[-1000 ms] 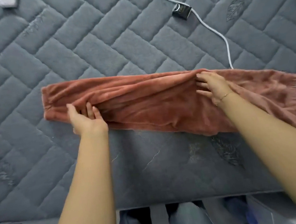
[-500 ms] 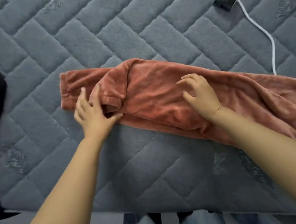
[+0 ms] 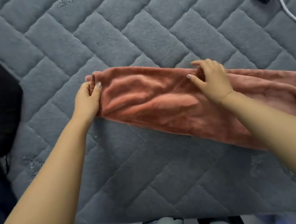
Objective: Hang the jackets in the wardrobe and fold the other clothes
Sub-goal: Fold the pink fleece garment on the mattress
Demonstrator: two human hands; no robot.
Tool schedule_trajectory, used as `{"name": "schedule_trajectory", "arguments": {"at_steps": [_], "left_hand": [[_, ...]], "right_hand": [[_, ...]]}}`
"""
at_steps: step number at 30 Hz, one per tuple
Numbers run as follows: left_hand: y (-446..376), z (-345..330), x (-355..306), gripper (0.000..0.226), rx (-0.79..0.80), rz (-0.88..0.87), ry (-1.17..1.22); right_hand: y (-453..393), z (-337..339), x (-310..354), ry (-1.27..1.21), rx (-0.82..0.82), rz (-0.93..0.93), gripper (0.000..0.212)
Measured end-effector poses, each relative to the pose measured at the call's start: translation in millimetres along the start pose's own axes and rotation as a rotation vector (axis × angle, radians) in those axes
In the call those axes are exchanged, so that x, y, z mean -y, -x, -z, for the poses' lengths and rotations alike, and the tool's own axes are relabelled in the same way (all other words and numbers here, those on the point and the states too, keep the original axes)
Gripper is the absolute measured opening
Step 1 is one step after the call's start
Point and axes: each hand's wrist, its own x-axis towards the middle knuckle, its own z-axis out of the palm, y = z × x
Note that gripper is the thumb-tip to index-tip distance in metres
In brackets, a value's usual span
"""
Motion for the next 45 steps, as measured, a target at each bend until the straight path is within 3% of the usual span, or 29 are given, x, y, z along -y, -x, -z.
{"name": "schedule_trajectory", "arguments": {"at_steps": [3,6,8,10,13,15,21,25,29,34,39,41,45], "left_hand": [[-4,-1,18,0.014,-0.044,-0.032,-0.08],[-9,9,24,0.009,-0.142,-0.004,-0.007],[-12,16,22,0.014,-0.146,0.062,-0.012],[-10,16,17,0.028,-0.118,0.08,-0.117],[4,7,-5,0.051,-0.229,-0.085,-0.46],[16,-1,-24,0.056,-0.271,-0.191,-0.53],[61,-48,-68,0.045,-0.032,-0.265,-0.449],[121,-129,-95,0.042,0.275,-0.423,-0.49],[182,-228,-117,0.046,0.491,-0.5,-0.512],[232,-340,-148,0.056,0.511,-0.578,-0.588],[232,-430,-181,0.059,0.432,-0.722,-0.821],[225,-448,-186,0.048,0.426,-0.68,-0.957],[212,-454,-203,0.014,0.373,-0.675,-0.98]], "right_hand": [[-6,-1,-3,0.025,0.034,-0.041,0.02],[-12,-5,10,-0.042,-0.091,-0.011,0.017],[-19,-10,20,-0.045,-0.113,-0.007,0.018],[-22,-16,24,-0.022,-0.034,-0.058,0.02],[-16,-19,25,-0.055,-0.013,-0.109,0.025],[-1,-11,24,-0.125,-0.062,-0.079,0.032],[77,30,-6,-0.339,-0.108,-0.05,0.031],[138,54,-61,-0.385,-0.16,-0.141,0.028],[192,83,-147,-0.35,-0.105,-0.222,0.034],[249,123,-271,-0.119,-0.146,-0.219,0.063],[292,138,-380,0.204,0.06,-0.359,0.102],[297,142,-410,0.22,0.116,-0.399,0.086],[286,172,-452,-0.066,-0.031,-0.307,0.032]]}}
